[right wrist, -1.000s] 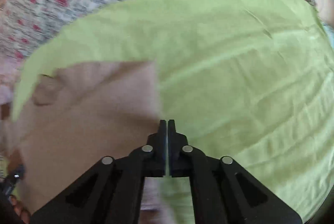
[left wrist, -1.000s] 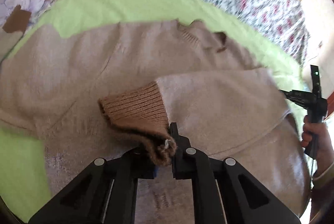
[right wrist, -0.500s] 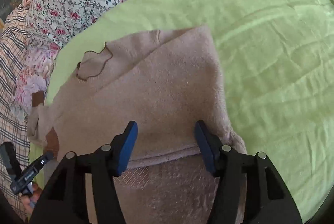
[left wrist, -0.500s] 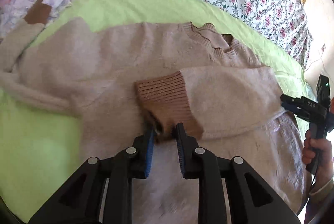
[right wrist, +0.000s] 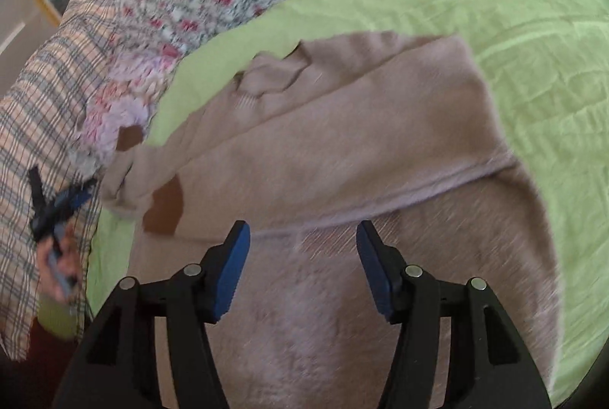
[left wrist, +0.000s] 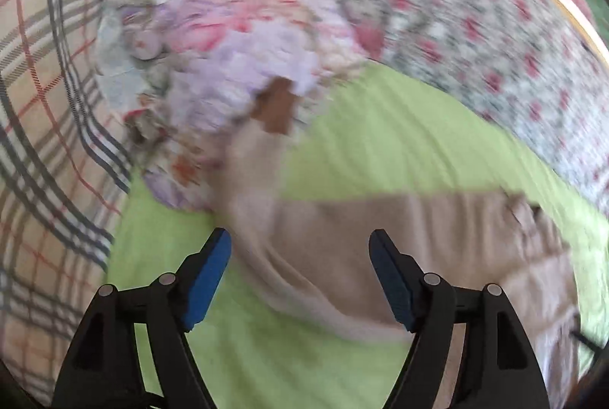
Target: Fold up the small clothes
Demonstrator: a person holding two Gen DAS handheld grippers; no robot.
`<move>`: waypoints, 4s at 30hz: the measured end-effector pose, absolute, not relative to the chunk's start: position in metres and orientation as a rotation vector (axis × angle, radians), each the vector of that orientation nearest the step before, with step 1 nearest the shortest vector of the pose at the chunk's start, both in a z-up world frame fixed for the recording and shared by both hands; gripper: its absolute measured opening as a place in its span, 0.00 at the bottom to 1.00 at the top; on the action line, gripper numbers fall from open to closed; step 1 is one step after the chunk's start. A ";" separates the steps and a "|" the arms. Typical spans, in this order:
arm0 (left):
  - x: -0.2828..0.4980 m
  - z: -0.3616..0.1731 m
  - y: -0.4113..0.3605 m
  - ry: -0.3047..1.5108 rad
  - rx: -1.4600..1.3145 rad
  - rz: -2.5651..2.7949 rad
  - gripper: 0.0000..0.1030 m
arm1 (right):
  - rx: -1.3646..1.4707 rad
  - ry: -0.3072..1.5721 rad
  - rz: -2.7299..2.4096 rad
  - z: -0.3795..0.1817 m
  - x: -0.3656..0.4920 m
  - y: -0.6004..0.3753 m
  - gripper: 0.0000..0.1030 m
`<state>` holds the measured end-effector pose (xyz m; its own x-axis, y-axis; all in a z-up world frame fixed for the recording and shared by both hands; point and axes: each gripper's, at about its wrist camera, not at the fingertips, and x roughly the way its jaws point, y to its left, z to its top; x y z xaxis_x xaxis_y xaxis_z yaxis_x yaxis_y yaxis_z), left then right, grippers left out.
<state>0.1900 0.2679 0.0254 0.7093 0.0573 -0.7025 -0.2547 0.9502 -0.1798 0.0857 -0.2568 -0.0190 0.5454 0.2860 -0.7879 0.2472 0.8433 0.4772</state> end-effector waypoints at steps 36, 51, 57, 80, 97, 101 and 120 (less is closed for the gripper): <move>0.211 0.029 -0.012 0.686 -0.219 -0.439 0.08 | 0.719 0.944 -0.030 -0.023 0.037 -0.288 0.58; 0.200 -0.045 -0.094 0.855 -0.081 -0.494 0.53 | 0.801 0.893 -0.057 -0.025 0.064 -0.314 0.58; 0.148 -0.032 -0.037 0.818 -0.070 -0.419 0.59 | 0.863 0.890 -0.040 -0.039 0.107 -0.309 0.58; 0.193 -0.065 0.098 0.905 -0.051 0.105 0.60 | 0.716 0.744 -0.035 0.009 0.117 -0.330 0.06; 0.177 -0.068 0.117 0.910 -0.240 0.140 0.61 | 0.722 0.924 -0.229 -0.048 0.117 -0.372 0.26; 0.176 -0.070 0.120 0.916 -0.249 0.125 0.62 | 0.736 0.919 -0.200 -0.048 0.113 -0.372 0.33; 0.173 -0.067 0.120 0.931 -0.218 0.142 0.64 | 0.610 0.982 -0.257 -0.028 0.094 -0.353 0.07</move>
<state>0.1729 0.1201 -0.0672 0.5902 0.0268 -0.8068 -0.2146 0.9687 -0.1249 0.0938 -0.3534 -0.0277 0.5425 0.0650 -0.8375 0.4668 0.8056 0.3649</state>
